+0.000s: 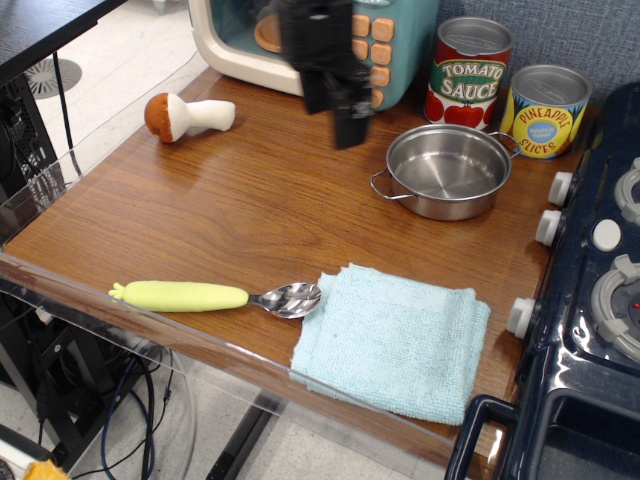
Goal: Place the ice cream scoop between the pot and mushroom
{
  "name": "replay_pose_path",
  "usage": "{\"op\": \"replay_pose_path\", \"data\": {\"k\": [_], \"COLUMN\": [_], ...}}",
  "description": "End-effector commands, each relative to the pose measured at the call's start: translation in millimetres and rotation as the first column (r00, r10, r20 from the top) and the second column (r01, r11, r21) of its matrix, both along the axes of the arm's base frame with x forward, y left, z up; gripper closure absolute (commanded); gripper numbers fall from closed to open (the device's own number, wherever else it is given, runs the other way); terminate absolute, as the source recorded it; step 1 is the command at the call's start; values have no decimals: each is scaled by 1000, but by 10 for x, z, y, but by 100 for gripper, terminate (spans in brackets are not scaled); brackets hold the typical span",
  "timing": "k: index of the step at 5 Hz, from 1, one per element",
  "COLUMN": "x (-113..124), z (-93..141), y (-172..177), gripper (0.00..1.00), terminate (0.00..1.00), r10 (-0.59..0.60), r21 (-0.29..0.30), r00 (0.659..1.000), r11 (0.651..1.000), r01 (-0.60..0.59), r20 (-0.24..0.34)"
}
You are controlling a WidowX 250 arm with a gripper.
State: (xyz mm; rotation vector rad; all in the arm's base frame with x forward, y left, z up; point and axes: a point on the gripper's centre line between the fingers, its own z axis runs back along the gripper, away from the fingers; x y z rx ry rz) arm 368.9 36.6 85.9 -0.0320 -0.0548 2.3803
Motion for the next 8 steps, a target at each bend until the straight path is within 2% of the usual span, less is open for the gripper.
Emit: {"op": "replay_pose_path", "data": {"k": [1,2,3,4,6,7,8], "x": [-427,-549,-723,-885,-1047,-1069,-1053], "z": [169,109,-137,-332,-530,-571,-655], "y": [197,116,112,131,203,168,133], "gripper": [0,0,0,0,0,0,0], "terminate": [0,0,0,0,0,0,0], "r10": [-256,-347,-382,-410,-421,-445,-432], "r21": [194,226,215,217,186,169,160], "r00": [967,937,924,907,899,885,891], "r11": [949,915,903,880,880,870,878], "r01": [249,334,372,422,437,463,452], "r20": [11,22,5,-101,-121,-136,-142]}}
